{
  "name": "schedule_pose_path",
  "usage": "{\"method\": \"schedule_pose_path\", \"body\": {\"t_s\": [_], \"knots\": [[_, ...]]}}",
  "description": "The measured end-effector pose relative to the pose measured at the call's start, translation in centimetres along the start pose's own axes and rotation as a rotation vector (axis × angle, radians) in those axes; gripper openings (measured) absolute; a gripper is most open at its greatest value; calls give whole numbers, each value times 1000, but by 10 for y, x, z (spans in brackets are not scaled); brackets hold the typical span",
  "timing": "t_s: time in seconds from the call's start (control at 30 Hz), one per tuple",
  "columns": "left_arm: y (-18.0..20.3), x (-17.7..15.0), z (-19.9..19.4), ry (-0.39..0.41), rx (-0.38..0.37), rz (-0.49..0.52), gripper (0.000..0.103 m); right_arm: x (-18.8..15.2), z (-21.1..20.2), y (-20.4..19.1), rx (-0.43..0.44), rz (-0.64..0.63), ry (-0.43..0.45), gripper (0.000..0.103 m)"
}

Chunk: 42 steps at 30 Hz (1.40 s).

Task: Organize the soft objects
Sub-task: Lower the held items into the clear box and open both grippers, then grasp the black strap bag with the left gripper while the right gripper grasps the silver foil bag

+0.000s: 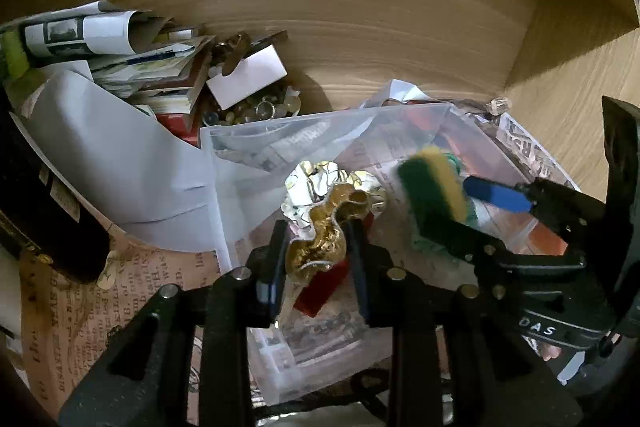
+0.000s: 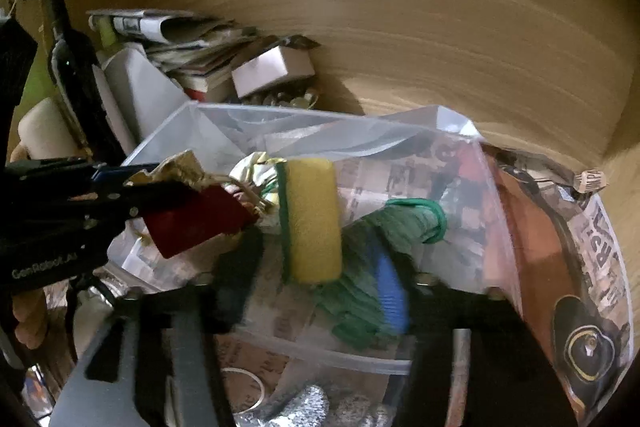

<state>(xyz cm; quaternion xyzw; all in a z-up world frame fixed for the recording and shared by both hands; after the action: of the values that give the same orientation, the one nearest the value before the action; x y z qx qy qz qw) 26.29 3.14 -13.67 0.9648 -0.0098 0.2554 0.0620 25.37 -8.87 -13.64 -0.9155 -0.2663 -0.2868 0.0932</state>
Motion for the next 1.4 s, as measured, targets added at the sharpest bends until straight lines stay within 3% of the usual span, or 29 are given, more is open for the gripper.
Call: {"method": "schedule_pose_path", "body": {"t_s": [0.07, 0.27, 0.57, 0.9, 1.27, 1.4], "knots": [[0, 0, -4, 10, -1, 0, 45, 0, -6, 0, -7, -1, 18, 68], [3, 0, -37, 85, 3, -4, 58, 1, -37, -4, -31, -11, 97, 79], [1, -21, -92, 193, 17, -6, 86, -13, -96, -2, -30, -5, 230, 86], [-12, -77, -81, 112, 68, -9, 89, -54, -99, 8, -39, 27, 203, 87], [-44, -139, -22, -72, 78, -108, 89, -97, -52, 20, -17, 86, 46, 87], [-45, -144, -21, -58, 58, -130, 88, -97, -37, 20, 5, 95, 5, 87]]}}
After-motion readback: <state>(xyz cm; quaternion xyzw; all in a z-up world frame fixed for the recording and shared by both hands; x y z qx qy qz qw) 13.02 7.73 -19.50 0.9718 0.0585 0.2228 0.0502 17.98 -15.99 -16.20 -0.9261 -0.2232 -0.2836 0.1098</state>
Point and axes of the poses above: each gripper's, at about its wrist camera, not at the fingertips, and z roughly the way its jaws point, y to its right, x to its top, the point moved 6 cm from there along z, roughly the way its jaws point, and after that the axes turned 14 degrees about -y, right-handed, at the moved point
